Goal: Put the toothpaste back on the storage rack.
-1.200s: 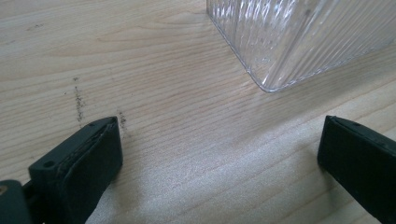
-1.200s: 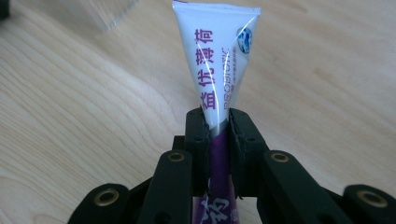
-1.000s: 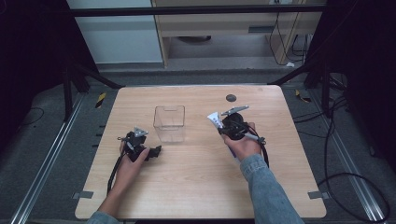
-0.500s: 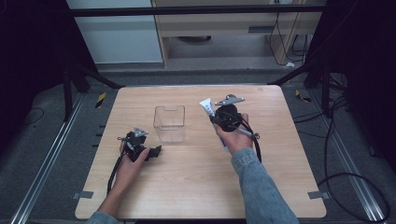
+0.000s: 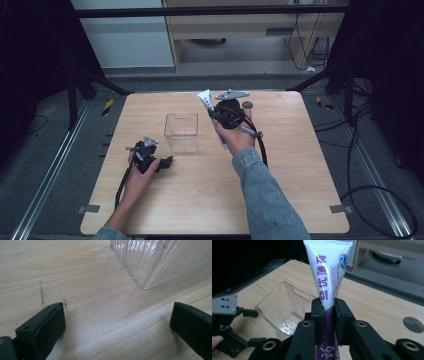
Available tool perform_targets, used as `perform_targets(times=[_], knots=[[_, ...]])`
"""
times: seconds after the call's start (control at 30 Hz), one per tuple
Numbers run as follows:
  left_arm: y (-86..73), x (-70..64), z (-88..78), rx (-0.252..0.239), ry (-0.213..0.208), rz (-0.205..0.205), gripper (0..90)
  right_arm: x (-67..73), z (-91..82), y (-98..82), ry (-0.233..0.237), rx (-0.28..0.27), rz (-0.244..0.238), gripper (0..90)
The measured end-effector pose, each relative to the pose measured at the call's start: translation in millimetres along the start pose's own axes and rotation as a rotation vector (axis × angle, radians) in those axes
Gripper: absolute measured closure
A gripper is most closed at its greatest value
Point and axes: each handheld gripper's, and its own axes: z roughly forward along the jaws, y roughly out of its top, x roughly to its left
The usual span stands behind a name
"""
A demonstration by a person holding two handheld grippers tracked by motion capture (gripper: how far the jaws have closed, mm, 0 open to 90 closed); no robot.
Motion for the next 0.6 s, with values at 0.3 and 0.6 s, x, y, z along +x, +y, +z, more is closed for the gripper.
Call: perform_targets(times=[0.3,0.6], knots=[[0.0,0.0,0.1,-0.001,0.000,0.000,0.0,20.5,-3.8,34.1,0.008,-0.047,-0.031,79.2],[0.1,0.1,0.1,-0.001,0.001,0.002,0.0,27.2,10.9,57.6,0.024,-0.110,-0.026,79.1]])
